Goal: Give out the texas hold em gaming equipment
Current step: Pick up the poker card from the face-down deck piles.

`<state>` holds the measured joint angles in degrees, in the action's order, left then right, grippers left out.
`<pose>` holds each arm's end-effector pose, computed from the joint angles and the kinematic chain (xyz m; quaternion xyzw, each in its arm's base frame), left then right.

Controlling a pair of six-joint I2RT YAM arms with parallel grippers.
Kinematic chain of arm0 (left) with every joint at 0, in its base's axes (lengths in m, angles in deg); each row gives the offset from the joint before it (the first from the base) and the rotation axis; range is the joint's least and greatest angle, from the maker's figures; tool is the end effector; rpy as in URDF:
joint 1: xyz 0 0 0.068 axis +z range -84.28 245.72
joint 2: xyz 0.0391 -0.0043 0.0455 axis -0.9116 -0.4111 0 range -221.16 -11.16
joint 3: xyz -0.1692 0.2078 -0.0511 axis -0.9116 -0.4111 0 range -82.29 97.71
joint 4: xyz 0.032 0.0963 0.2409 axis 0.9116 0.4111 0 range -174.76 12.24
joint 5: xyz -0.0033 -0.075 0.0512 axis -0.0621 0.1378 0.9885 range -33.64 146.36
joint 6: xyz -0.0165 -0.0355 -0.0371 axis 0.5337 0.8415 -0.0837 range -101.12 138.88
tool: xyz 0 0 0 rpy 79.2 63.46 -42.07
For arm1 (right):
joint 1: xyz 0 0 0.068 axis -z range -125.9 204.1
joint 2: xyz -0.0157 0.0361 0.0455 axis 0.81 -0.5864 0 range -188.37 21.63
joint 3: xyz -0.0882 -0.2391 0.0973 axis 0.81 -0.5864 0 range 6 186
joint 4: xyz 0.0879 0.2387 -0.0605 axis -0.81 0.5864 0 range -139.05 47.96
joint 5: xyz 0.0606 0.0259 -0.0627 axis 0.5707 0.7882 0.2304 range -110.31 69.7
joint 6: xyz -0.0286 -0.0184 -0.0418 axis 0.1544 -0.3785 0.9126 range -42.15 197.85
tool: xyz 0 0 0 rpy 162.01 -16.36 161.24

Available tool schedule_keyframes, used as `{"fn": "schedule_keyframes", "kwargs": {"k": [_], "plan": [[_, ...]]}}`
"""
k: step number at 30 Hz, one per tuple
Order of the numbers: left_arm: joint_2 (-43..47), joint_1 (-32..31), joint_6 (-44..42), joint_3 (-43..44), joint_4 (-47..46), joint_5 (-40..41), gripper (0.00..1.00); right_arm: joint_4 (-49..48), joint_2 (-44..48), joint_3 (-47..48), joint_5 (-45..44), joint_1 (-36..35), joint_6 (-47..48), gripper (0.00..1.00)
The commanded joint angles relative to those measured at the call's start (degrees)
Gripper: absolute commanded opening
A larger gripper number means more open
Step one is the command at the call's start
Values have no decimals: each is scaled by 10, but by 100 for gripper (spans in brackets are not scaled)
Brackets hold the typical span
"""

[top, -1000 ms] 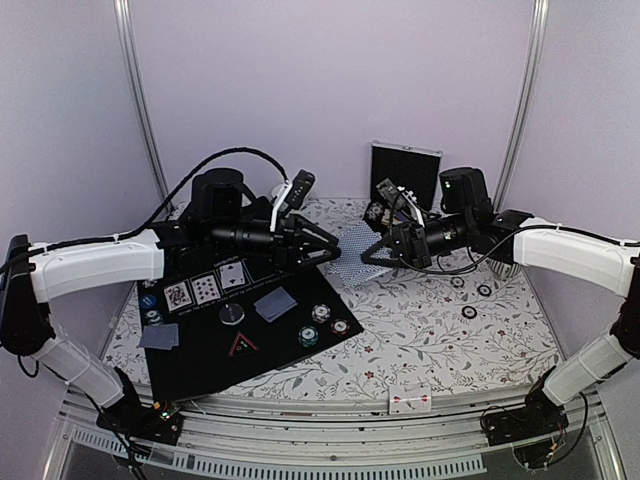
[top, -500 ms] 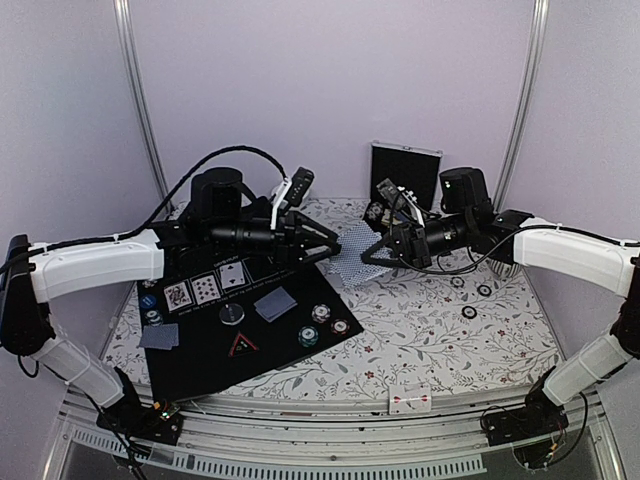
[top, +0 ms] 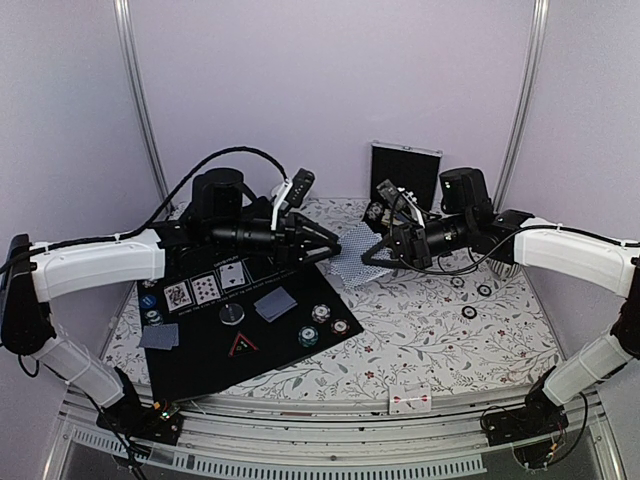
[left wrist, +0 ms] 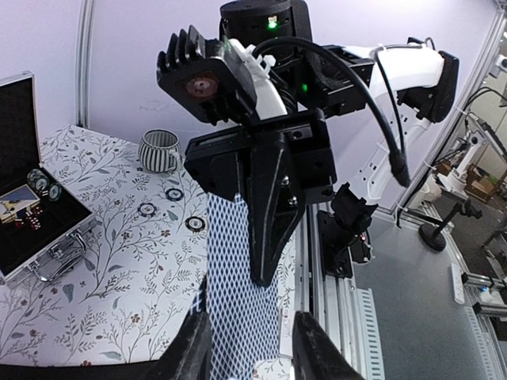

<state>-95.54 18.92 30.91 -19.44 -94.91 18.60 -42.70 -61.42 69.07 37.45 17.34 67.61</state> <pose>0.2196 -0.2658 0.3219 0.4144 0.6374 -0.5125 0.3992 0.2402 0.2170 0.3070 -0.4185 0.6657 0.5605 0.2599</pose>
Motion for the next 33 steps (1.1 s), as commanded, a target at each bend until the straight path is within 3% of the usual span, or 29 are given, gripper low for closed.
{"fn": "schedule_keyframes", "kwargs": {"k": [1,20,25,30,31,33], "plan": [[-3,4,-16,10,26,13,38,-8,17,7,7,-4,7,2],[-13,3,-17,28,36,17,38,-6,18,6,6,-4,7,2],[-17,-3,-20,26,38,-3,25,-7,17,7,3,-3,6,2],[-21,-11,-26,25,48,-6,22,-7,16,8,-1,-3,6,2],[-22,-11,-26,23,48,-3,18,-7,13,8,-3,-3,5,2],[-23,-11,-24,21,51,12,0,-5,5,5,-5,-3,-1,2]]}}
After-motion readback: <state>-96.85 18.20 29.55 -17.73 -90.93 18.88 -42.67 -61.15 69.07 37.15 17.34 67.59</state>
